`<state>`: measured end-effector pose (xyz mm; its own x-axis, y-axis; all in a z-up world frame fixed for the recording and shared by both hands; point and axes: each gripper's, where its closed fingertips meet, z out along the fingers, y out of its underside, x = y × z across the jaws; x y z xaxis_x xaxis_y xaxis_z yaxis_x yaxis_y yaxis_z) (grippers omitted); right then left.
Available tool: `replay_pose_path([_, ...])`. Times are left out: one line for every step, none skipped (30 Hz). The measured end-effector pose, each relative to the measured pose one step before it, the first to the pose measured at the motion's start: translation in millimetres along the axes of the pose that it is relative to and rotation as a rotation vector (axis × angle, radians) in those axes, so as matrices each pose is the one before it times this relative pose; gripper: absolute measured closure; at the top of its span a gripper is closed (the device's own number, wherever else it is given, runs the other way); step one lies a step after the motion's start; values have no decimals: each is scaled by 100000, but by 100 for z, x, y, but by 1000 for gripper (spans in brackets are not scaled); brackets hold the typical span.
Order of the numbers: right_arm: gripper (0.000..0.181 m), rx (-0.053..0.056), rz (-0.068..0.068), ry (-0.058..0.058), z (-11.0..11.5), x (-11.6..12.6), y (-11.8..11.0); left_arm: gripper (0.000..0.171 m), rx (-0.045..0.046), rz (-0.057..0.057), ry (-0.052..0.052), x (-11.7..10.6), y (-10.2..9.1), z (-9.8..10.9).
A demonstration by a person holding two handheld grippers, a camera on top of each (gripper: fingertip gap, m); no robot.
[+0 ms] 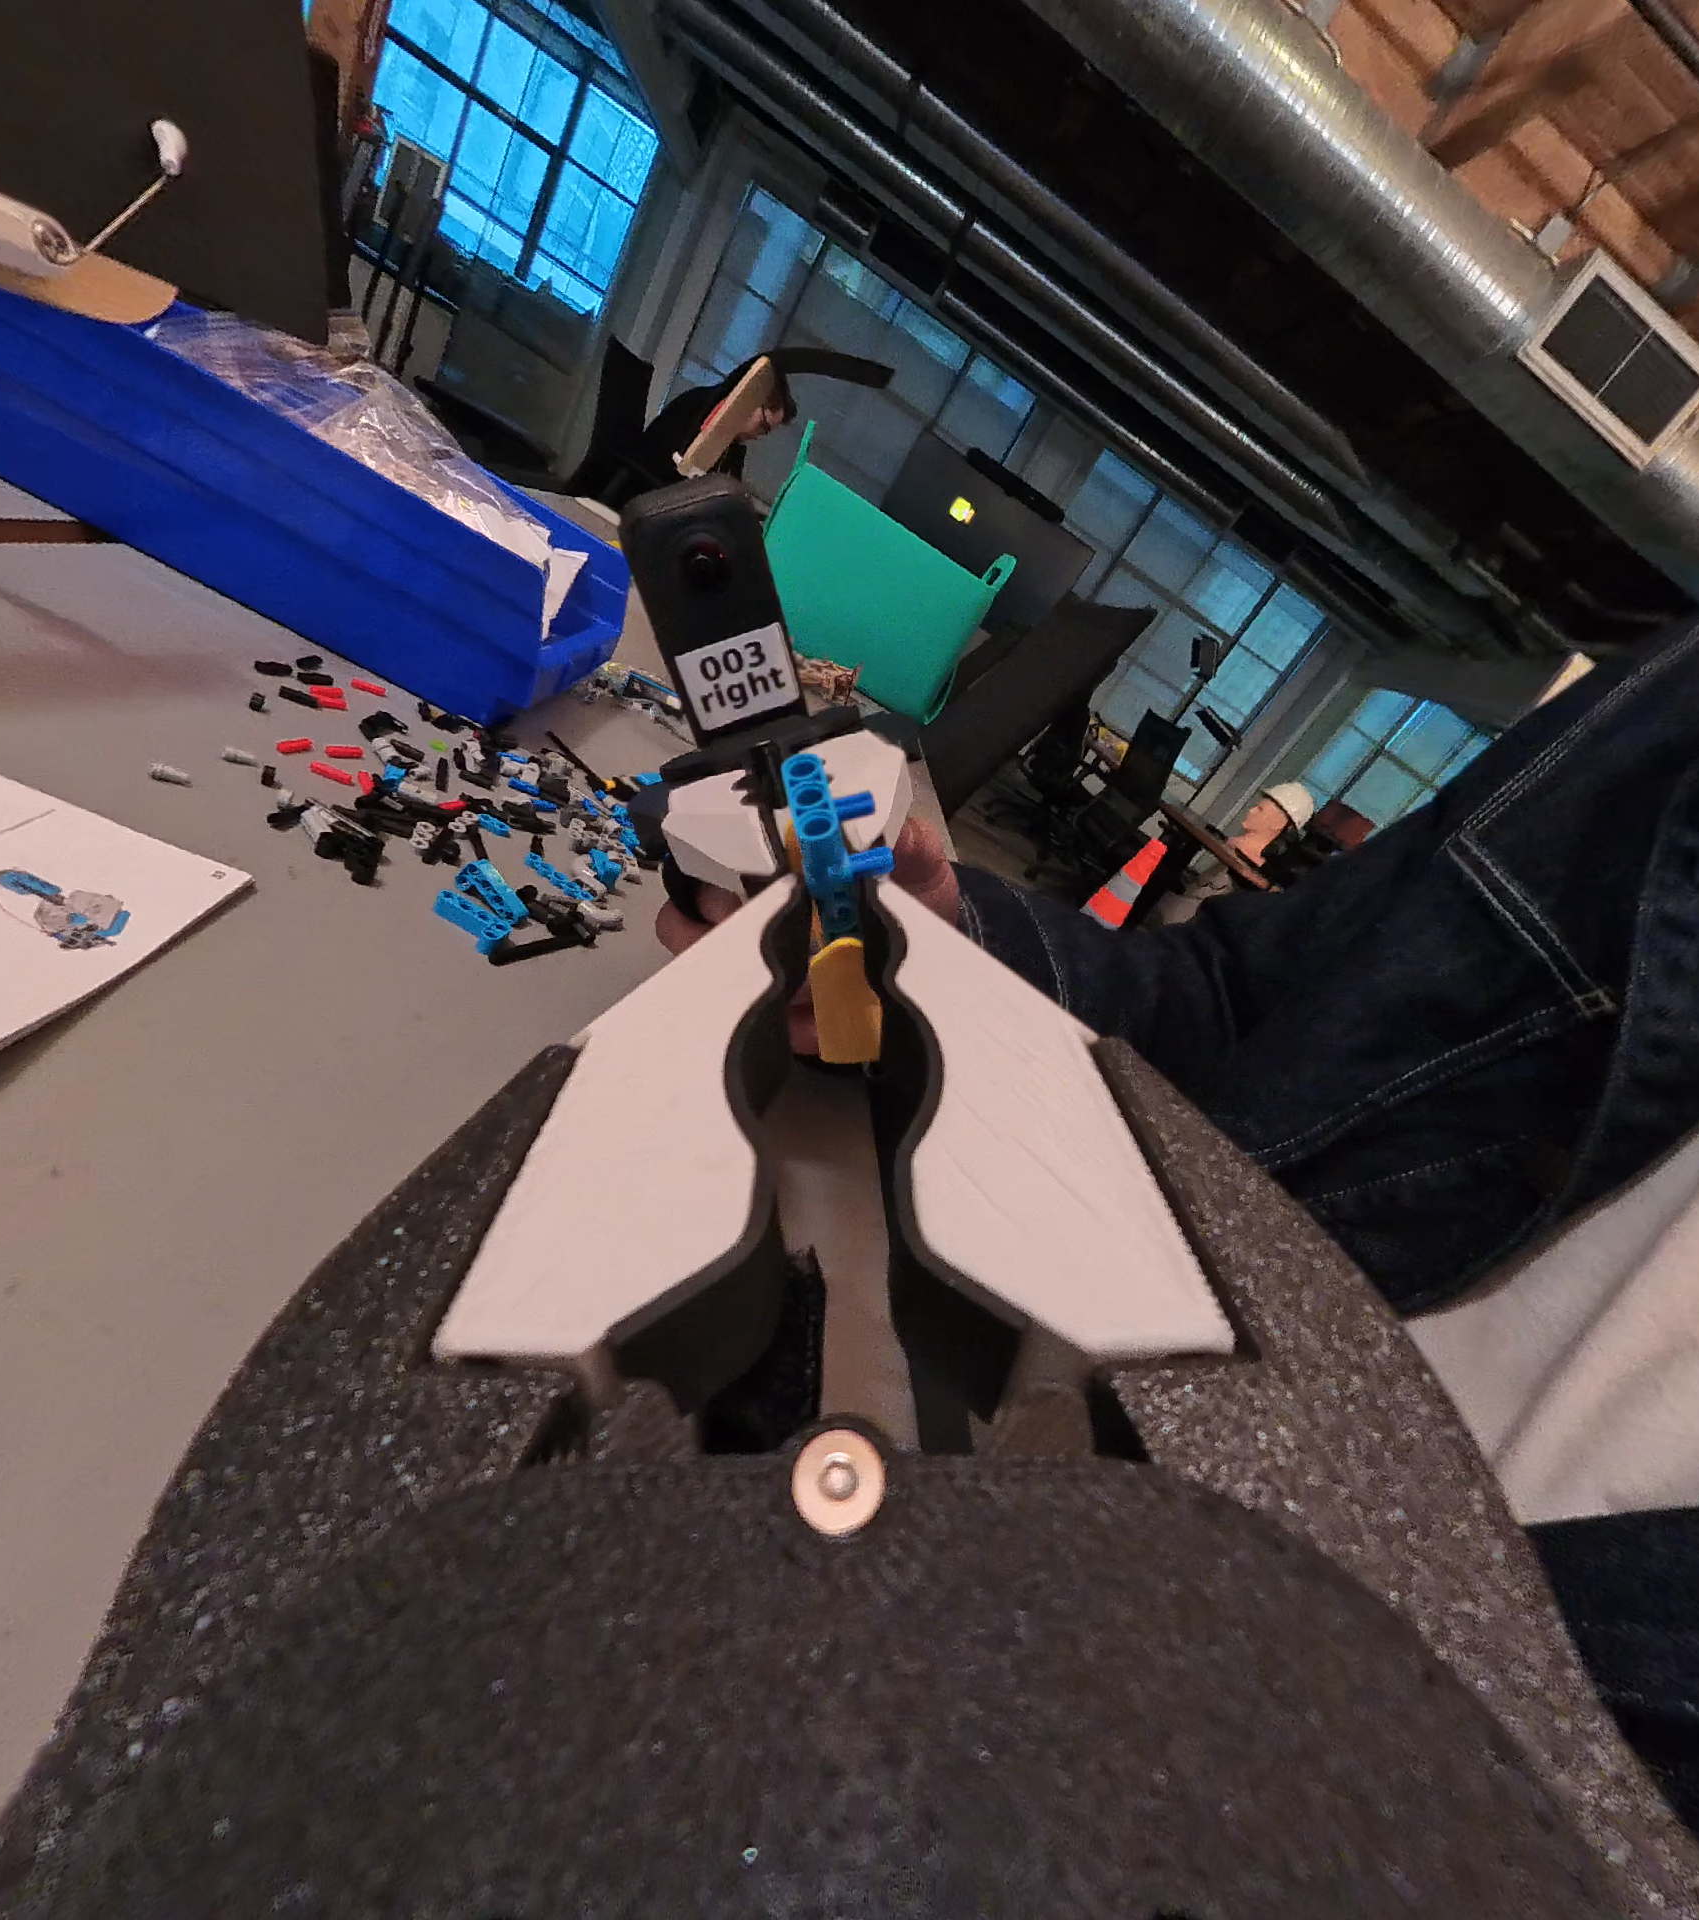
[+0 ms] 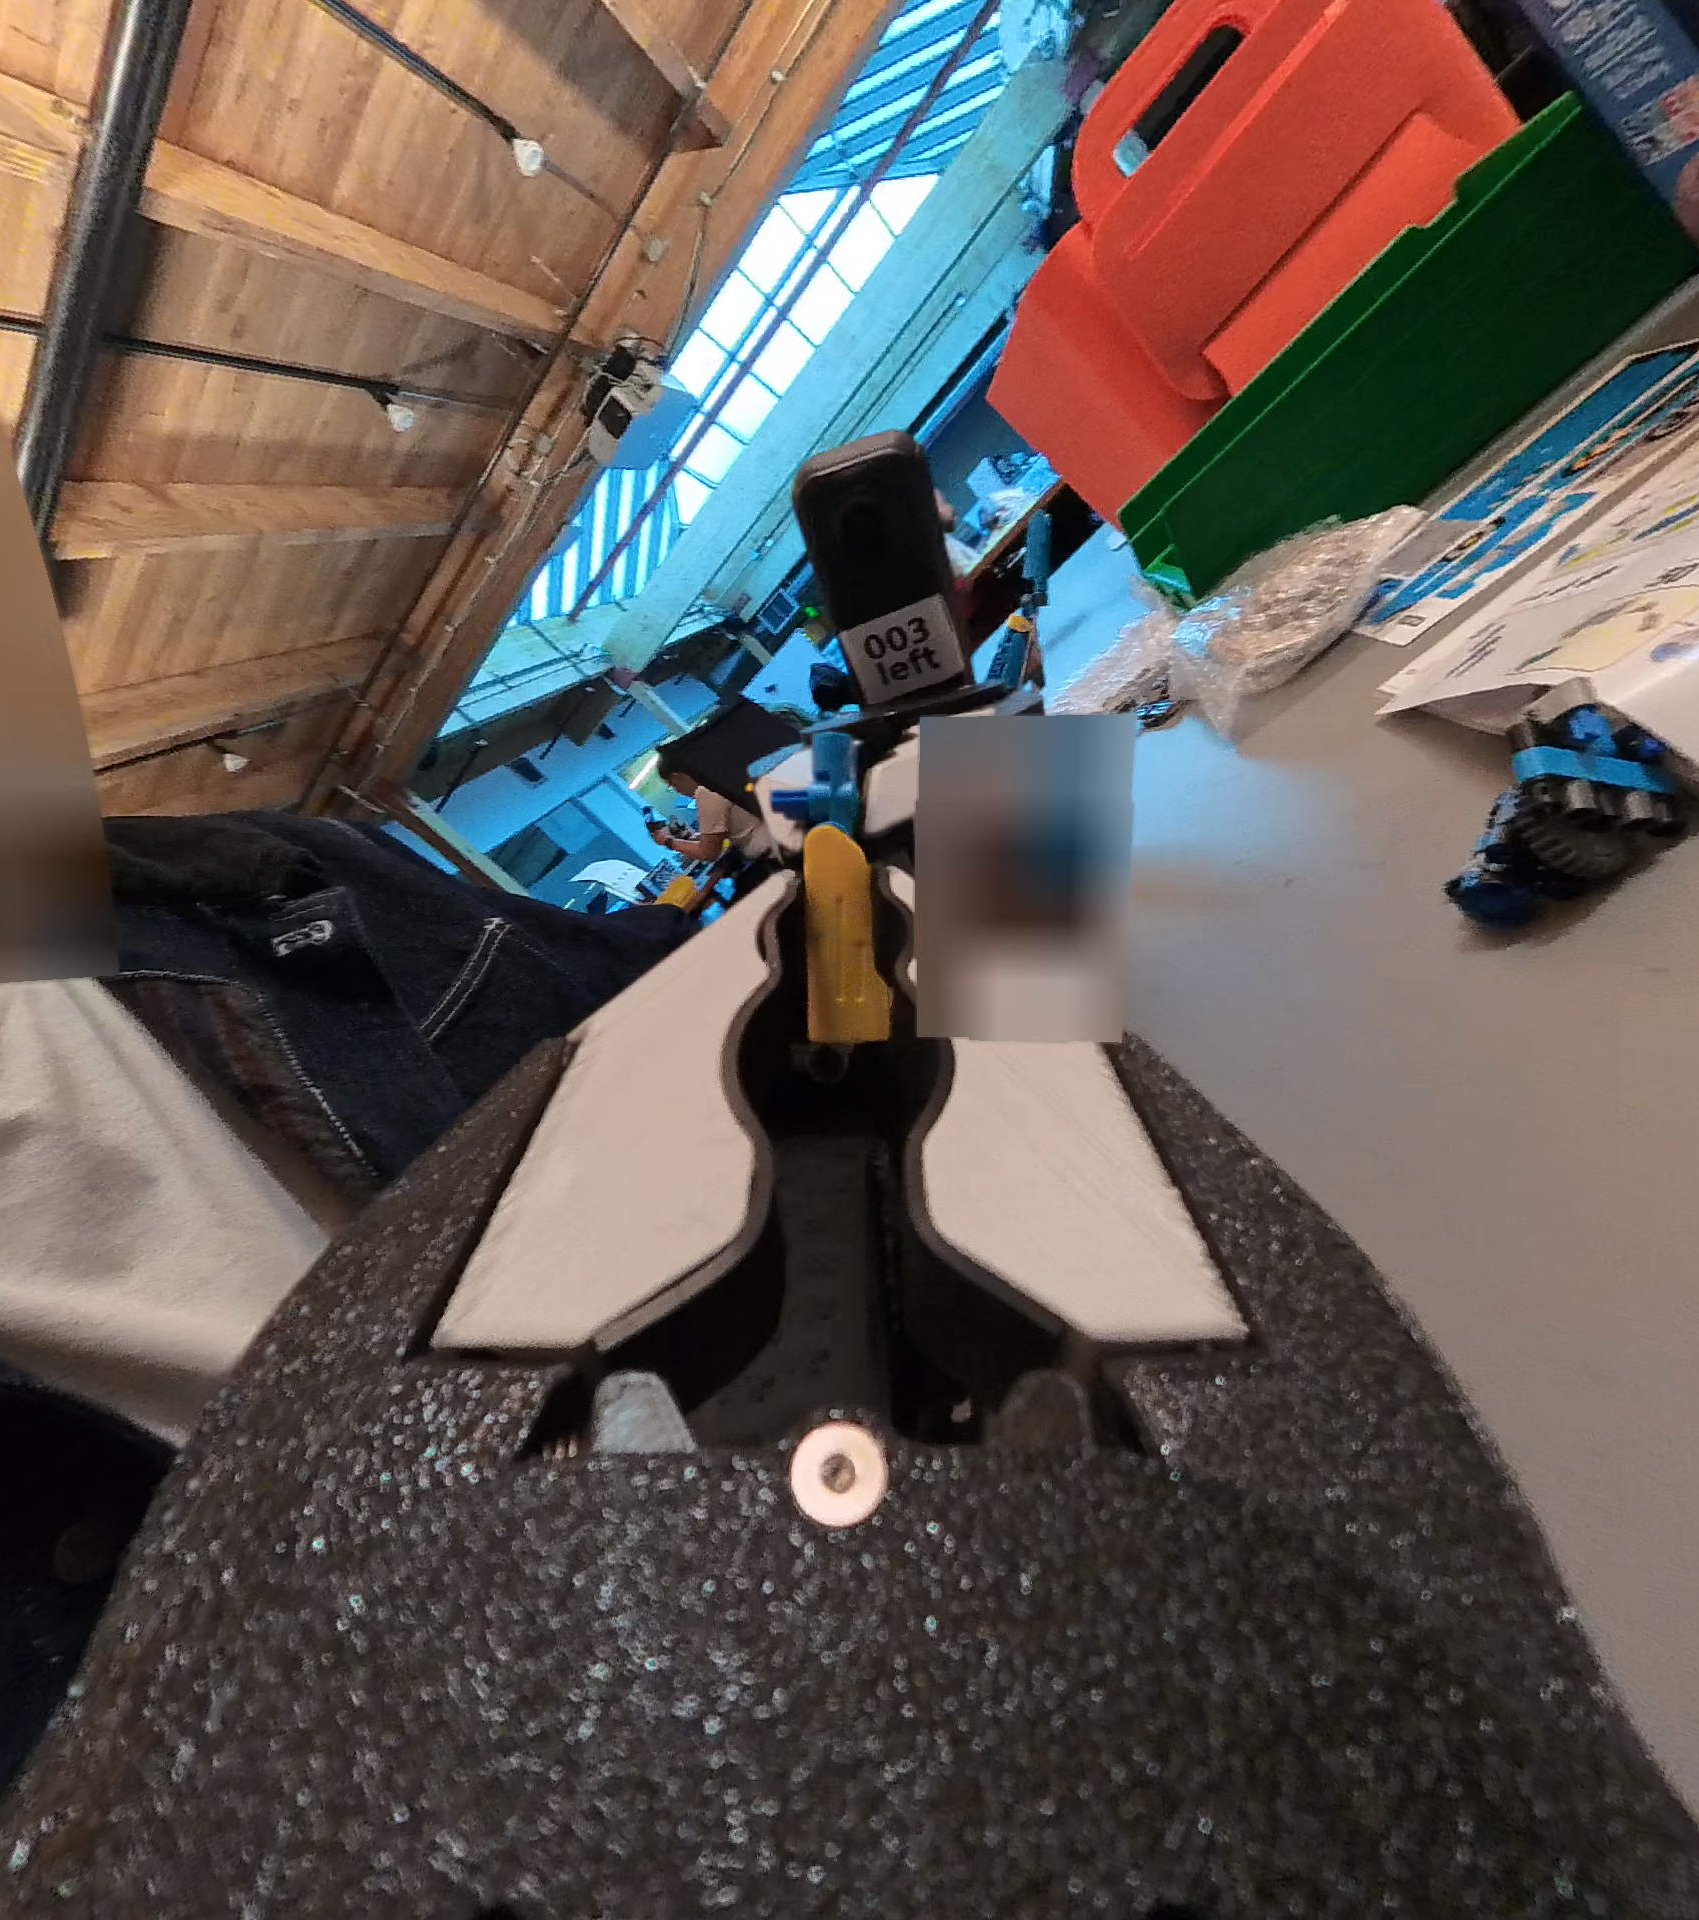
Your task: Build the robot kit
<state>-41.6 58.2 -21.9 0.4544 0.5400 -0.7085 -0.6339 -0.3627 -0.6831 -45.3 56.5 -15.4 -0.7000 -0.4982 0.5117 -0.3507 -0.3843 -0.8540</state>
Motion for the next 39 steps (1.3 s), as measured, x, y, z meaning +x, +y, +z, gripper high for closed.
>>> replay_pose_path([170,-796,-590,199,68,-18,131,163,-422,1429,-614,31,14,-19])
replay_pose_path([170,-248,-1684,1283,-12,107,12,163,-165,326,-505,-62,41,-15])
replay_pose_path([170,-348,-363,59,-29,-8,4,163,-1,-900,447,3,35,25])
replay_pose_path([170,-344,1128,-536,-8,-15,41,163,185,-838,253,-21,-1,11])
replay_pose_path([170,729,907,277,-44,99,-90,163,121,-110,-297,-106,9,-9])
replay_pose_path([170,-134,393,336,-9,87,37,163,-377,-107,236,-42,75,-10])
replay_pose_path([170,-712,266,-177,24,-21,122,163,-627,-785,1123,40,91,-27])
replay_pose_path([170,-656,625,-304,33,-17,110,162,-1180,-1691,1621,42,131,-61])
replay_pose_path([170,-633,1651,-235,42,85,139,154,-1005,-1791,587,-125,52,-135])
replay_pose_path([169,-1235,2616,-451,56,153,243,146,-470,-1167,-1336,-364,-6,-138])
replay_pose_path([169,-392,2335,238,34,234,111,146,-1136,-243,-1111,-297,133,-115])
replay_pose_path([171,-204,851,1199,2,299,73,147,-832,235,-360,-157,114,-80])
replay_pose_path([170,-1742,142,1608,8,302,274,147,654,779,-441,-66,-102,-105])
replay_pose_path([171,-2109,-627,2432,58,393,348,148,642,746,-976,-140,-115,-100])
replay_pose_path([169,-1445,-940,2707,70,393,265,152,-1283,7,-1325,-249,175,-51])
replay_pose_path([169,-1121,-894,1210,50,110,185,162,-3161,-236,-983,-230,493,-5])
replay_pose_path([169,-352,-943,243,-4,-87,-9,163,-2584,163,494,42,444,-10])
replay_pose_path([169,146,-1850,1092,1,27,-127,163,-932,-463,489,126,135,-84])
replay_pose_path([169,-976,-1638,270,124,-83,-32,163,-903,-235,639,141,115,-119])
replay_pose_path([169,-1713,-581,-199,198,-83,24,164,-1298,-462,362,43,181,-191])
replay_pose_path([169,-1769,395,1026,216,182,-71,164,-1143,-932,-997,-195,171,-268])
replay_pose_path([169,-2651,648,2414,277,391,-102,165,-544,-836,-1975,-330,114,-314])
replay_pose_path([168,-4027,260,2330,358,343,-53,165,-318,-477,-2667,-427,76,-390])
replay_pose_path([161,-3818,-1010,3666,342,409,-330,165,1448,-662,-4536,-721,-137,-565])
replay_pose_path([149,-2096,-3575,6851,156,685,-920,165,2806,-1981,-4548,-856,-338,-741])
replay_pose_path([147,-905,-6050,8186,-31,797,-1373,164,3713,-4051,-4848,-1121,-522,-900])
replay_pose_path([147,-253,-6460,9964,-83,1200,-1653,164,5576,-4948,-6461,-1510,-856,-1089])
replay_pose_path([146,85,-6266,11542,26,1684,-1692,164,6118,-5076,-6700,-1670,-1039,-1144])
replay_pose_path([145,64,-6195,9407,302,1567,-1453,164,6242,-4501,-5060,-1431,-1176,-1096])
replay_pose_path([144,715,-5660,6517,694,1256,-1061,164,6644,-3788,-3612,-1122,-1308,-1004])
replay_pose_path([141,1473,-5336,4548,1108,1044,-547,165,6492,-3149,-3669,-1068,-1283,-933])
replay_pose_path([133,1720,-4932,2354,1418,790,82,164,4584,-2214,-3257,-963,-985,-772])
replay_pose_path([134,2746,-2397,966,1426,612,460,165,3355,-1927,-3675,-996,-742,-673])
replay_pose_path([138,2540,601,2118,1091,829,737,165,3907,-1777,-5018,-1179,-754,-674])
replay_pose_path([137,1389,2358,1084,738,592,739,165,3051,-1678,-4221,-1119,-637,-575])
replay_pose_path([133,-639,2071,-375,407,250,724,165,1487,-2299,-1781,-755,-427,-439])
replay_pose_path([128,-4076,-45,1837,177,418,840,165,1914,-3046,-753,-534,-474,-387])
replay_pose_path([127,-5180,-4048,3077,92,548,950,165,2440,-2258,-466,-367,-533,-339])
replay_pose_path([126,-3918,-3750,4454,108,683,786,165,461,-568,-120,-215,-249,-145])
